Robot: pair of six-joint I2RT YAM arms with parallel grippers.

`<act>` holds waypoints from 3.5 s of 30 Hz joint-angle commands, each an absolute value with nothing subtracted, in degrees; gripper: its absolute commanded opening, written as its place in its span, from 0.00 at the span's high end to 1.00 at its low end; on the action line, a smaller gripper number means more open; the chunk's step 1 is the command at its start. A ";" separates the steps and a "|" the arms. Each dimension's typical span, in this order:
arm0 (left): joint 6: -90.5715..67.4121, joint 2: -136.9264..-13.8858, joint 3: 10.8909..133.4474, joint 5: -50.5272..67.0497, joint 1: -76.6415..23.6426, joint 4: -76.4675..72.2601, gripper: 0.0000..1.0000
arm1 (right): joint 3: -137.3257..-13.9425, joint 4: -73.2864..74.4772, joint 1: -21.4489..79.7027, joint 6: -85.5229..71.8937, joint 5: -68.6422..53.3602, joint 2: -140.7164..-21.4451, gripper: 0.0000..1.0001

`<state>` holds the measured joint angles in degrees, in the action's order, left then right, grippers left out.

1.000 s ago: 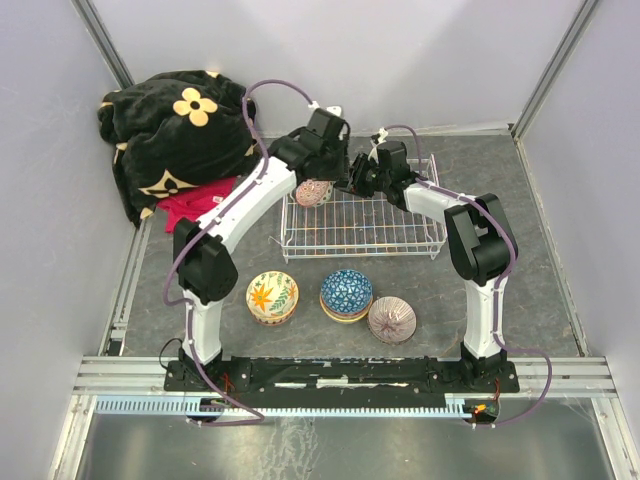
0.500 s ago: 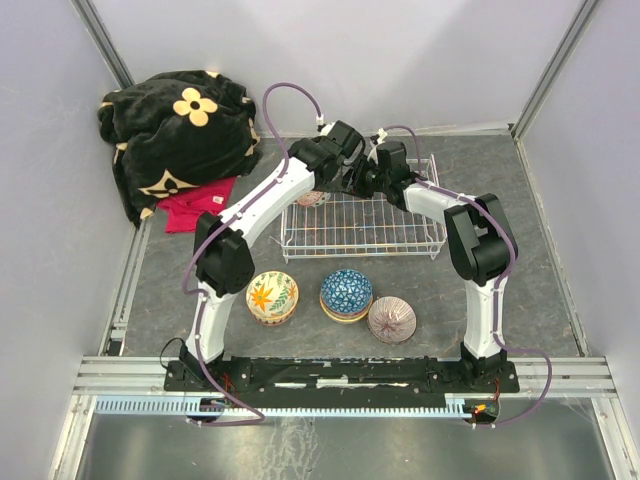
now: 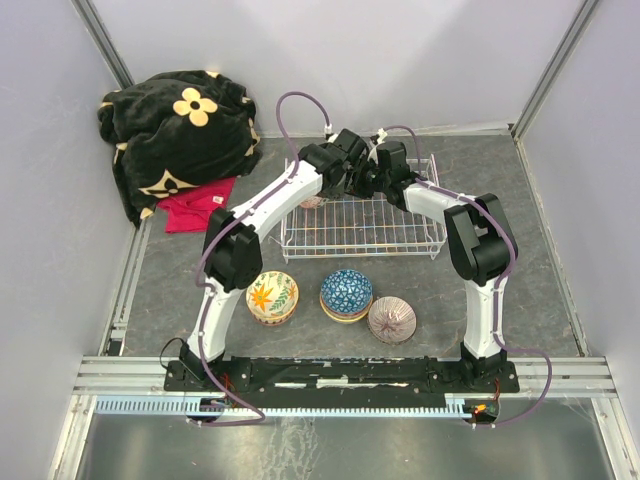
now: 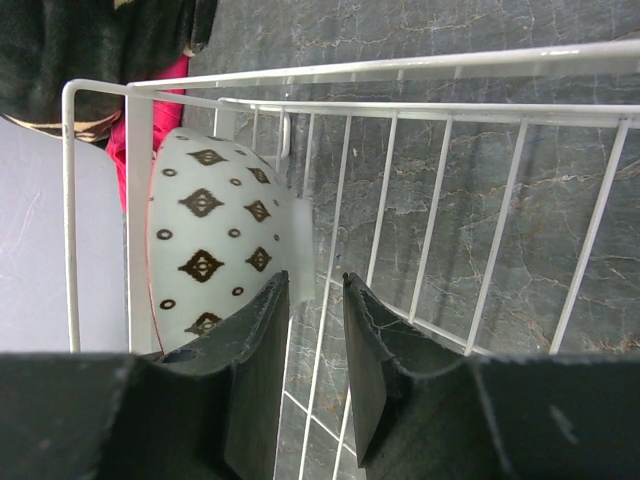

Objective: Load the bowls into the dish rack
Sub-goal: Pick up the bowl from the dish rack, then turn the bowl upside down on the dish rack.

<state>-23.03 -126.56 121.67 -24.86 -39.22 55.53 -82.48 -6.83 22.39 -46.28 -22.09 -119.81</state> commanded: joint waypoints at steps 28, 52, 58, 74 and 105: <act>-26.88 -108.94 96.31 24.57 -23.40 14.74 0.97 | -83.16 1.28 22.63 -37.94 -14.50 -111.75 0.64; -32.49 -111.13 86.41 33.56 -16.66 4.23 0.97 | -87.02 0.92 24.48 -39.37 -16.20 -116.74 0.63; -33.14 -111.53 84.68 37.39 -16.20 1.34 0.97 | -87.41 1.52 24.81 -39.11 -15.48 -116.93 0.63; -34.46 -113.26 83.80 44.29 -15.24 -1.12 0.97 | -87.71 2.18 25.11 -38.69 -14.99 -116.94 0.64; -22.98 -121.73 94.32 36.05 -10.77 25.53 0.97 | -88.64 2.59 26.28 -38.17 -13.63 -117.74 0.63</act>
<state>-29.36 -117.69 93.67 45.71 -11.86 15.31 -87.00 3.95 25.93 -39.09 -14.46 -119.11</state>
